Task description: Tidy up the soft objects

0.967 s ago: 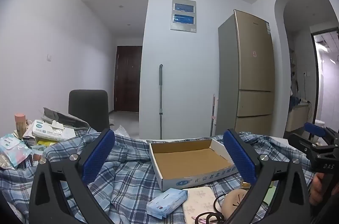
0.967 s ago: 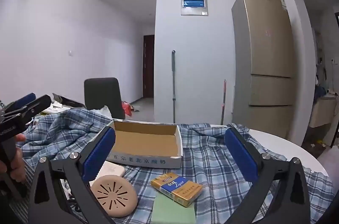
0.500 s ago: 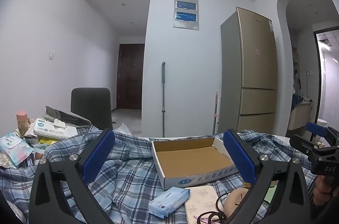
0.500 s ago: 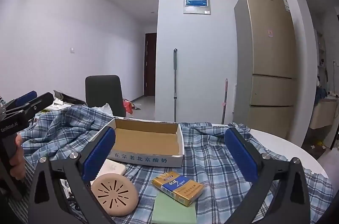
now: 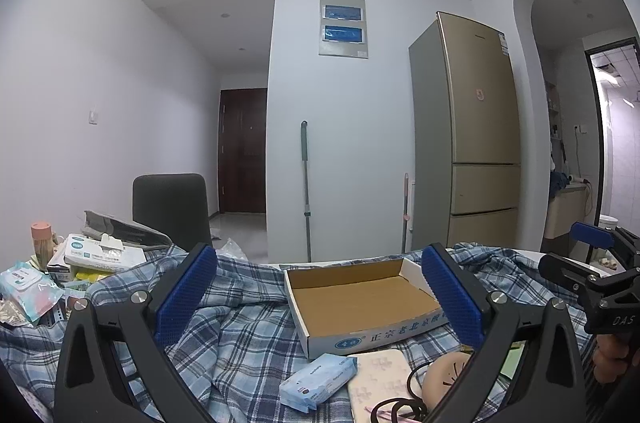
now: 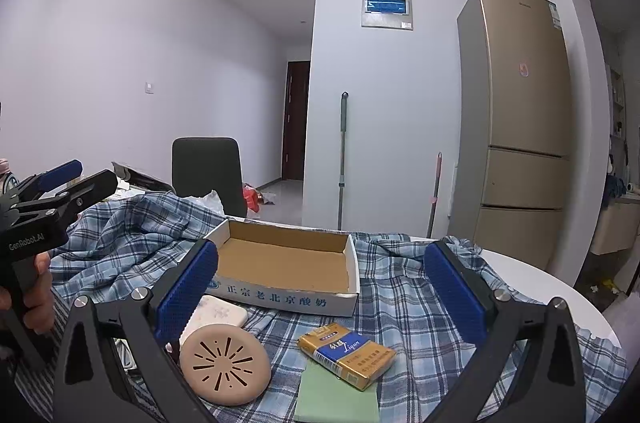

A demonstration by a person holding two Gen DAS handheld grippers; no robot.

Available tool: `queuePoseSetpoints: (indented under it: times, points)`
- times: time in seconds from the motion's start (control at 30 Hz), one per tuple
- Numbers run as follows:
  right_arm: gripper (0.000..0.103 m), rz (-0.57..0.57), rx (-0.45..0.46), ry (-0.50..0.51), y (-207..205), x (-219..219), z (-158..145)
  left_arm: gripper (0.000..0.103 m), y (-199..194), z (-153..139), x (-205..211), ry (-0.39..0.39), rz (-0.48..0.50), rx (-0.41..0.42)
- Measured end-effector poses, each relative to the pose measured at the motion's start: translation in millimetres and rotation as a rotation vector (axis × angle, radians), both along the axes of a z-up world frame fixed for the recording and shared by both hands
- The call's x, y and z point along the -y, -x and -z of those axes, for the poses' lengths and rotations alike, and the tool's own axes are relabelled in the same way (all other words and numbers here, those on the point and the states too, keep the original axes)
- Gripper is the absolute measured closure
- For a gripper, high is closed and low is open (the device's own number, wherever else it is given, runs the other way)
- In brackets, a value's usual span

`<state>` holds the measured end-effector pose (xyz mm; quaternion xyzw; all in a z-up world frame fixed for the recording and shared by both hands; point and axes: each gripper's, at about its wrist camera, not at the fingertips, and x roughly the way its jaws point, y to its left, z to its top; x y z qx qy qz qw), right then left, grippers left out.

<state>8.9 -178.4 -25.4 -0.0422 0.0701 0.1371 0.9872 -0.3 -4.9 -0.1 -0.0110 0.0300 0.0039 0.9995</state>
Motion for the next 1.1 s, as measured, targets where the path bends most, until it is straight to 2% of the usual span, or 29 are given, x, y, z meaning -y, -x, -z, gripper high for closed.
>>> queuePoseSetpoints:
  times: [0.67, 1.1]
  points:
    - [0.000, 0.005, 0.008, -0.014, 2.4, 6.9, -1.3, 0.000, -0.2, 1.1, -6.4, 0.026, -0.004, 0.012]
    - [0.000, 0.013, -0.008, -0.015, -1.8, 9.8, -0.3, 0.000, 2.3, 1.5, -3.3, 0.015, -0.010, 0.015]
